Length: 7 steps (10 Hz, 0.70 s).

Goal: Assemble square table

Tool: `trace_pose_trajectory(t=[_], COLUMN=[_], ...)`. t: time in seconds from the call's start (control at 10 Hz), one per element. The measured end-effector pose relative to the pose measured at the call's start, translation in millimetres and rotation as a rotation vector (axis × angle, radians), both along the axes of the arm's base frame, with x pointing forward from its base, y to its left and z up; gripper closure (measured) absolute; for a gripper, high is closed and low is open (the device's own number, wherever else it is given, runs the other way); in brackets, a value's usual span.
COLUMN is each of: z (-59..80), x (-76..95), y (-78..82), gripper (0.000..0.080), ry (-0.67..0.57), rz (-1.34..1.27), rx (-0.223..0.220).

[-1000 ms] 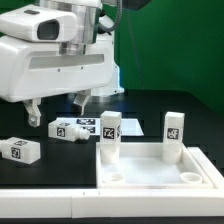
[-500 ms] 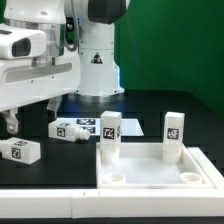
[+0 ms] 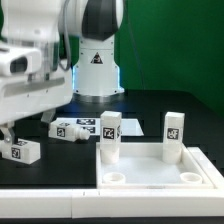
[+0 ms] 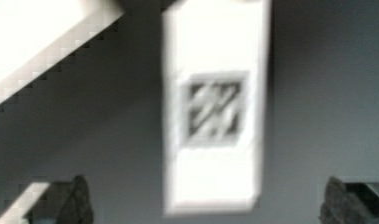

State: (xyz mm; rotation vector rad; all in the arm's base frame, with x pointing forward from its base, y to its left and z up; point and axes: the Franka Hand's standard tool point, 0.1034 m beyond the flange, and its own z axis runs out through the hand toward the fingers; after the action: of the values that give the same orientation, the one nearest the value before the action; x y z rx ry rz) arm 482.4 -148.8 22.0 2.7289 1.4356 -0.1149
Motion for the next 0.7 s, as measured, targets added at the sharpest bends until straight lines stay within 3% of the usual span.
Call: trace_pose_trajectory(t=[0.2, 0.4, 0.5, 0.6, 0.7], z=[-11.8, -13.3, -13.5, -13.7, -13.9], x=[-7.7, -8.9, -9.0, -9.2, -9.3], y=[-5.2, -5.0, -5.1, -5.1, -5.1], gripper=[0.0151, 0.0151, 0.0281, 0.0281, 0.0415], ry=[0.014, 0.018, 0.018, 0.019, 0.018], rz=[-0.001, -0.001, -0.001, -0.001, -0.012], rx=[-0.001, -0.001, -0.001, -0.001, -0.001])
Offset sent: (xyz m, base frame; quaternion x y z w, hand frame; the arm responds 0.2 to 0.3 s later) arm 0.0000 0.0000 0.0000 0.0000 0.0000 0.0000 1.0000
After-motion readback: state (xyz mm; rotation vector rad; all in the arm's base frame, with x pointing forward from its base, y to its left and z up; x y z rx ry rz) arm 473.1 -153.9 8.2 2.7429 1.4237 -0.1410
